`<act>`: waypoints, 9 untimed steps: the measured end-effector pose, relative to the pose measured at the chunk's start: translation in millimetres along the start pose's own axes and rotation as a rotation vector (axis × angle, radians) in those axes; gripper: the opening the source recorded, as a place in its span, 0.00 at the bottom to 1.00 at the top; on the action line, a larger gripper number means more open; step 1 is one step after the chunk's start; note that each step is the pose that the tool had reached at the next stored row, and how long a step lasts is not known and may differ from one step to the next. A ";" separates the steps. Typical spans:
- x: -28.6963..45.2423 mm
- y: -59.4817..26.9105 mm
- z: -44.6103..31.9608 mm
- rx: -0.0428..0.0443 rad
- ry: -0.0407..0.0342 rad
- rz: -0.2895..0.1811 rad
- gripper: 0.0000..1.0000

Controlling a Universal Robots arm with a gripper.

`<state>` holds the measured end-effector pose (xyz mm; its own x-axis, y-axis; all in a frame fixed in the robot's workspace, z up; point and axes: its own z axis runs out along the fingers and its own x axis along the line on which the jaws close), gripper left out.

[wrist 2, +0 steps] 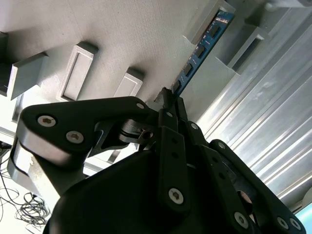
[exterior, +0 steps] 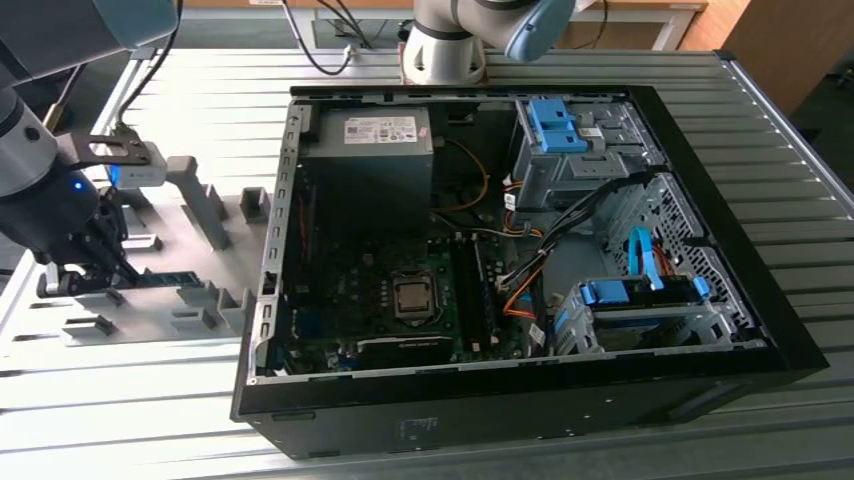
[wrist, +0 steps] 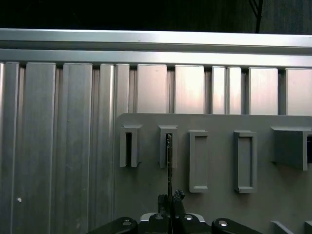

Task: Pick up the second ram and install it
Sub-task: 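Pick up the second ram and move it above second insertion slot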

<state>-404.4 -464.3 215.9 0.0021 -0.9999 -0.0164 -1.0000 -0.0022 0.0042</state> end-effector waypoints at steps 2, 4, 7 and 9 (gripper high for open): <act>0.0 0.0 0.0 0.0000 0.0000 0.000 0.14; 0.0 0.0 -0.2 0.0000 0.0000 0.000 0.14; 0.0 0.0 -1.1 0.0000 0.0000 0.000 0.14; 0.0 0.0 -2.1 -0.0002 0.0002 0.000 0.14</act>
<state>-404.5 -464.4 218.0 0.0021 -0.9999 -0.0163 -1.0000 -0.0022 0.0045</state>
